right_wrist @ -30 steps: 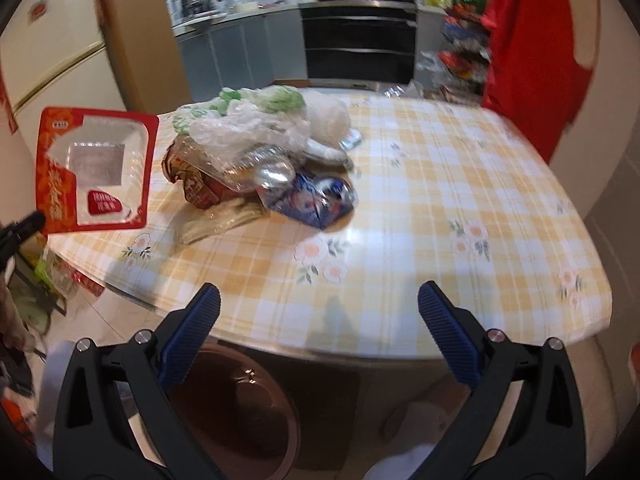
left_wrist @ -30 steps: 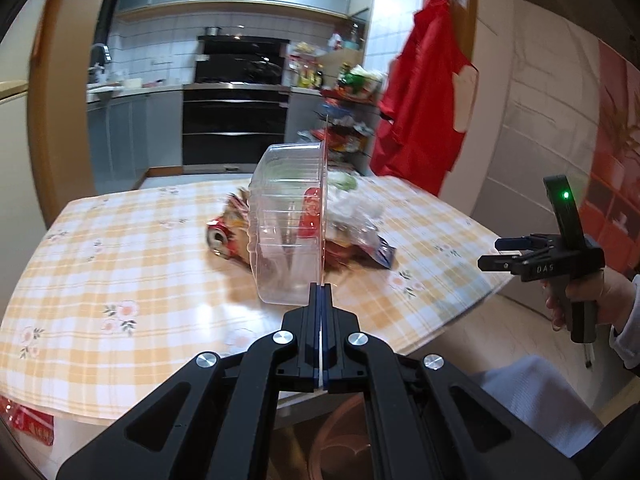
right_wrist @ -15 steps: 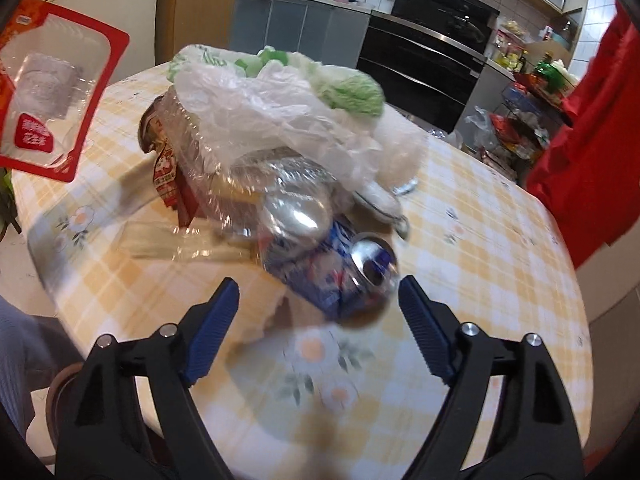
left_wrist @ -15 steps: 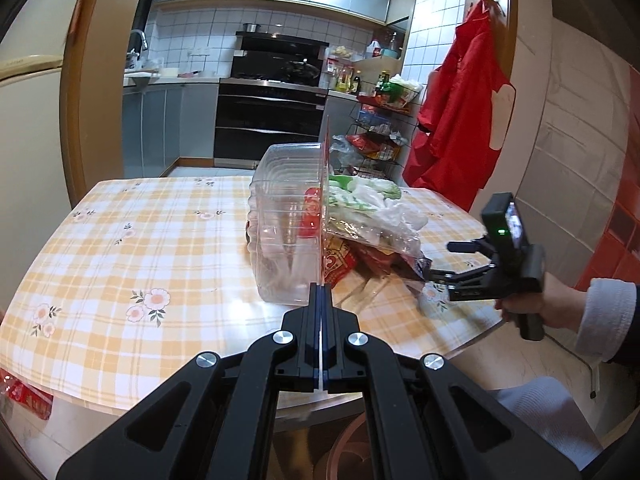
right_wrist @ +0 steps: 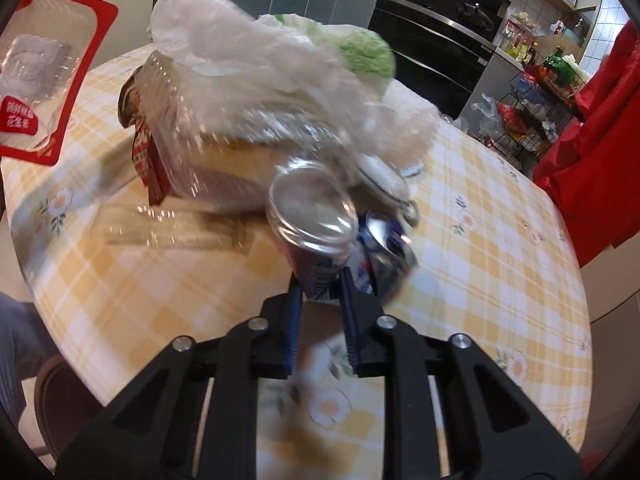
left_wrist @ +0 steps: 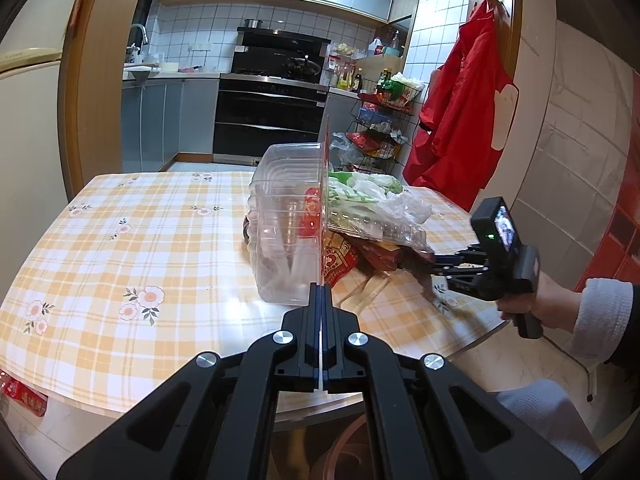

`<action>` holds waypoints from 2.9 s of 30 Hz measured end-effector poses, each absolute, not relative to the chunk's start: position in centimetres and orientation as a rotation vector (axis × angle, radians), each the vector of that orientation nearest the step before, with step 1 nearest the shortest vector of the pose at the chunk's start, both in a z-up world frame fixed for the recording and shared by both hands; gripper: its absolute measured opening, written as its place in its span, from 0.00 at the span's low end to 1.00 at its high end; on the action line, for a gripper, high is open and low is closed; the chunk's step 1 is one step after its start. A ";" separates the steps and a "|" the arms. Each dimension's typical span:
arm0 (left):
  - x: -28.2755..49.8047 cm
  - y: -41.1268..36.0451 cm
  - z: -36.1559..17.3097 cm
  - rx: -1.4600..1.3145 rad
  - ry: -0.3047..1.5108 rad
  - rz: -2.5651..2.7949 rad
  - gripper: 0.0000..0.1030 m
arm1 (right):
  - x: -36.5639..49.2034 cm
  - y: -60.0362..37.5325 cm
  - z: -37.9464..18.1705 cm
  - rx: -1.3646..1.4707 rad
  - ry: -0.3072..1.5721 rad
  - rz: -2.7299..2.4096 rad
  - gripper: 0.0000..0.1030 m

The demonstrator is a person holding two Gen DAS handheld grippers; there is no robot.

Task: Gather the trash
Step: 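Drop the snack box into the brown bin with the left gripper while the right carries the can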

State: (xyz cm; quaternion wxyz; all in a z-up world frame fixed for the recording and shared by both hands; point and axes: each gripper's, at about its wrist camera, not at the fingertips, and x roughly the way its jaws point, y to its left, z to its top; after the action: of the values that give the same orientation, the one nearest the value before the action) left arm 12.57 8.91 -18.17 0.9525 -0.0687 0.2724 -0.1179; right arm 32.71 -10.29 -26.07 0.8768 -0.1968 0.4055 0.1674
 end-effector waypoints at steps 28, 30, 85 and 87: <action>11.3 6.6 -17.1 -0.092 0.549 -0.286 0.01 | 27.7 -17.6 -19.7 -0.083 0.779 0.295 0.08; 11.2 6.6 -17.0 -0.092 0.549 -0.290 0.01 | 27.4 -17.6 -19.4 -0.079 0.770 0.299 0.08; 1.4 6.0 -14.8 -0.123 0.463 -0.140 0.94 | 8.2 -13.3 -14.3 -0.050 0.655 0.467 0.08; 1.3 6.6 -14.7 -0.135 0.459 -0.122 0.94 | 8.0 -12.8 -14.9 -0.051 0.674 0.483 0.08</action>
State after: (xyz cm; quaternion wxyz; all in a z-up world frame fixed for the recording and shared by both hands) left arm 1.28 6.59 -14.66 0.9697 -0.0669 0.2271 -0.0603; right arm 8.03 -12.80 -14.93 0.9150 -0.0247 0.3275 0.2345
